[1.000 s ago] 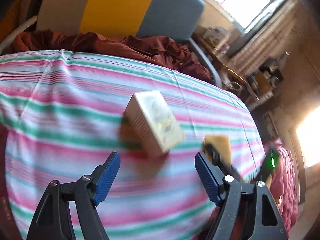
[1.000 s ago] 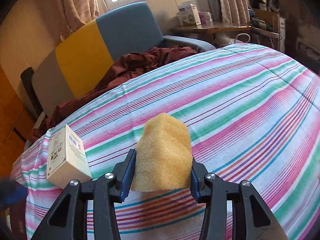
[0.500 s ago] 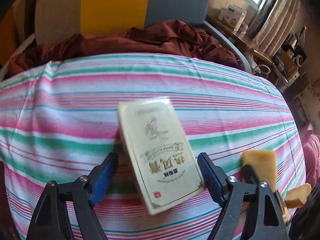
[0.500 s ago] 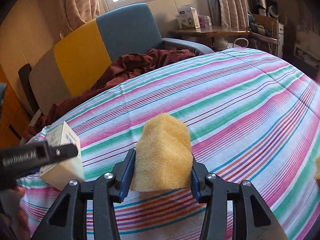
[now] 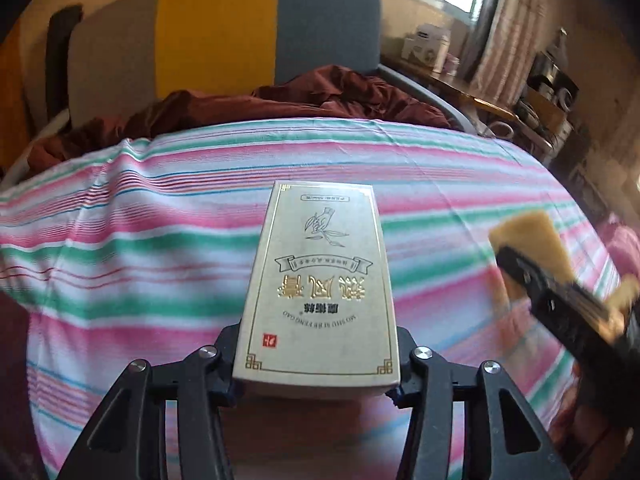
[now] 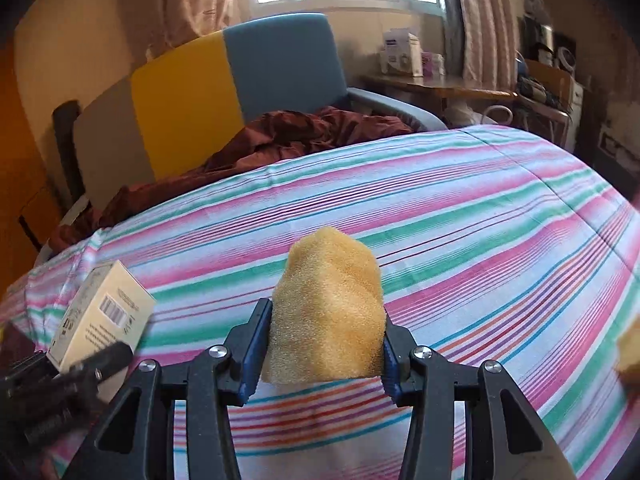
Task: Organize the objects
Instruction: 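Grasp the white printed box with the left gripper while the right gripper holds the sponge, then carry the white box and the sponge over the gold tray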
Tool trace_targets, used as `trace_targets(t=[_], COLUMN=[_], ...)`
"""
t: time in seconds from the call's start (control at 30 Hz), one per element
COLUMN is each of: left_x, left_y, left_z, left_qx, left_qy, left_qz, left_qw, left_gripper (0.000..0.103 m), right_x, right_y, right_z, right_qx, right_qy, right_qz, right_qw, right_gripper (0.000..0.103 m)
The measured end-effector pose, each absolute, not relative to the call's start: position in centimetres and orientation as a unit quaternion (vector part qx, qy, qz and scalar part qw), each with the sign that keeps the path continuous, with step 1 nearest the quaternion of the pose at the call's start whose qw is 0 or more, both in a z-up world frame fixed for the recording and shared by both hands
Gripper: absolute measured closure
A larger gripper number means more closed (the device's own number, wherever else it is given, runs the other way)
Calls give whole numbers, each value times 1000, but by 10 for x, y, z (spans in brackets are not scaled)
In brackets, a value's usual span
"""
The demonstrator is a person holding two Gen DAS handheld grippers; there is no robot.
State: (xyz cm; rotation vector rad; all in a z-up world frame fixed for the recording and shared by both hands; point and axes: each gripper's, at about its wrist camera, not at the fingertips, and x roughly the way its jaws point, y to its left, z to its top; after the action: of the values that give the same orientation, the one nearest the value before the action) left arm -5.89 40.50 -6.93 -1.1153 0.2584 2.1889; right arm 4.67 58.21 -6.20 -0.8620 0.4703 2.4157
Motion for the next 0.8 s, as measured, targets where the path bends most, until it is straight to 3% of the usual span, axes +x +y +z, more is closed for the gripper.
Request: trace_targets(t=[0.37, 0.8], left_x=[-38, 4], left_y=[355, 285], left_z=[-65, -18], left_qx=[-440, -402], left_qy=[38, 6], left_qz=[832, 835], left_qw=[336, 377], left_gripper=[51, 51], right_x=[56, 58], right_y=[548, 520], right_z=[-59, -58], right_qx=[-329, -339], right_qy=[144, 107], right_qz=[896, 900], right_qw=[262, 254], right_gripper=[55, 55])
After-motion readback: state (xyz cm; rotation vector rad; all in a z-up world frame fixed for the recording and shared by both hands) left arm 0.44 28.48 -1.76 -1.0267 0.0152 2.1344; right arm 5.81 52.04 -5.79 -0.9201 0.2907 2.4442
